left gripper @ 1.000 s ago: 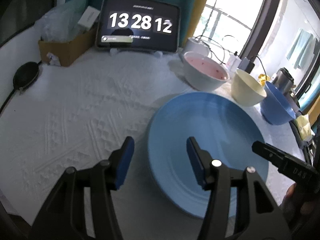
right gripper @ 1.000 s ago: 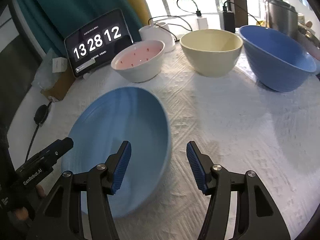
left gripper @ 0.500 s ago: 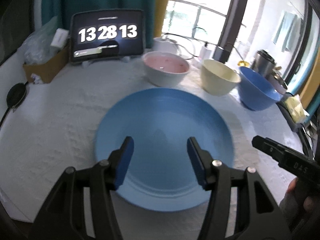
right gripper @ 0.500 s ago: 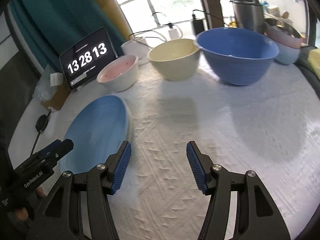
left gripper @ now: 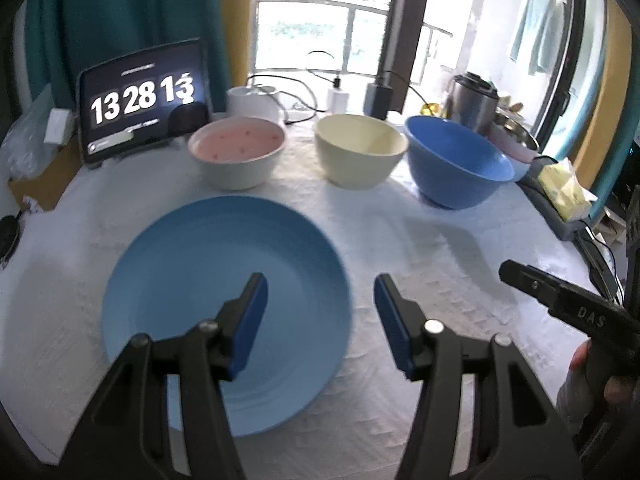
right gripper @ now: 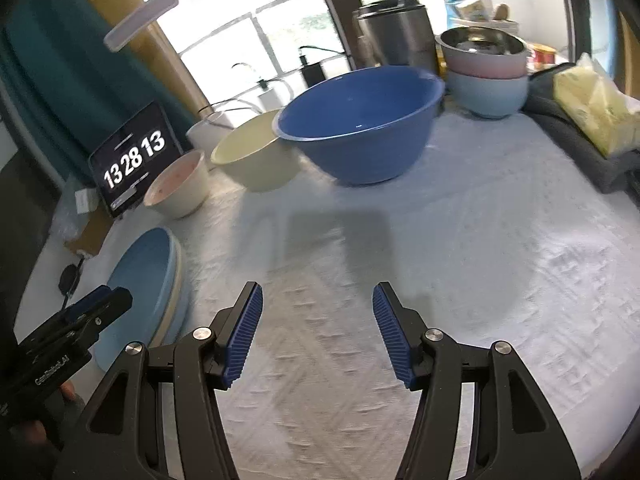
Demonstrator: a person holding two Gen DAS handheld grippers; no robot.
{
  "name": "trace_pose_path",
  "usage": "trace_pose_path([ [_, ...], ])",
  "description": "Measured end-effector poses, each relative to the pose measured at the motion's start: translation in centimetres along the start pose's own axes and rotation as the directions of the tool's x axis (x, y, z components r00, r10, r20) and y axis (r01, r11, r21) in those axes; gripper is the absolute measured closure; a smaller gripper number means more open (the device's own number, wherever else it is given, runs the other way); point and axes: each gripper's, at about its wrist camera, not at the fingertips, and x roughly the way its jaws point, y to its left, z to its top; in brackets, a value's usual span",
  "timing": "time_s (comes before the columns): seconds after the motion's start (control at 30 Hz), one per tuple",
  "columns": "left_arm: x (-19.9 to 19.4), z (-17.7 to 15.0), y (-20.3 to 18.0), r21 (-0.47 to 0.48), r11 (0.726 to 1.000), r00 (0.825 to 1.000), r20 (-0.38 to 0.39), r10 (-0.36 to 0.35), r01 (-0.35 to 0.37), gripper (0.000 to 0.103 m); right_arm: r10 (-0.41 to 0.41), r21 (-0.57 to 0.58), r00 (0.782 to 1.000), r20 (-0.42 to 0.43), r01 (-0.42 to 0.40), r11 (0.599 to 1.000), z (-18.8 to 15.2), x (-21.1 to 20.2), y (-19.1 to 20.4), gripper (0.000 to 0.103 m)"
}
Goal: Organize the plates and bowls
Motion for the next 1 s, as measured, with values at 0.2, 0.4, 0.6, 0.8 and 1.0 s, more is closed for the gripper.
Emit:
trace_pose_path([
  [0.2,0.9,0.9,-2.8,0.039,0.999,1.000,-0.007,-0.025,0.025,0.046,-0.019,0.028,1.000,0.018,0.018,0.999,0.7,-0.7,-2.7,0.042],
  [0.4,1.8,2.1,-4.9,0.066,0.997,0.999,0.003,-0.048,0.048,0.046,-0.032,0.037,0.999,0.040,0.031,0.999,1.8,-1.2,-4.6,0.042],
  [0.6,3.0,3.7,-6.5,0.087,0.993,0.996,0.011,-0.084,0.083,0.046,-0.038,0.036,0.998,0.051,0.036,0.999,3.0,-1.0,-5.7,0.042],
  [0.8,4.1,5.4,-7.7,0.114,0.990,0.994,0.059,-0.092,0.085,0.046,-0.046,0.025,0.997,0.063,0.044,0.999,4.5,-0.4,-6.4,0.042],
  [1.0,5.8,7.2,-8.3,0.135,0.988,0.989,0.112,-0.097,0.082,0.046,-0.050,0.002,0.993,0.102,0.050,0.999,6.4,-0.2,-6.6,0.042],
])
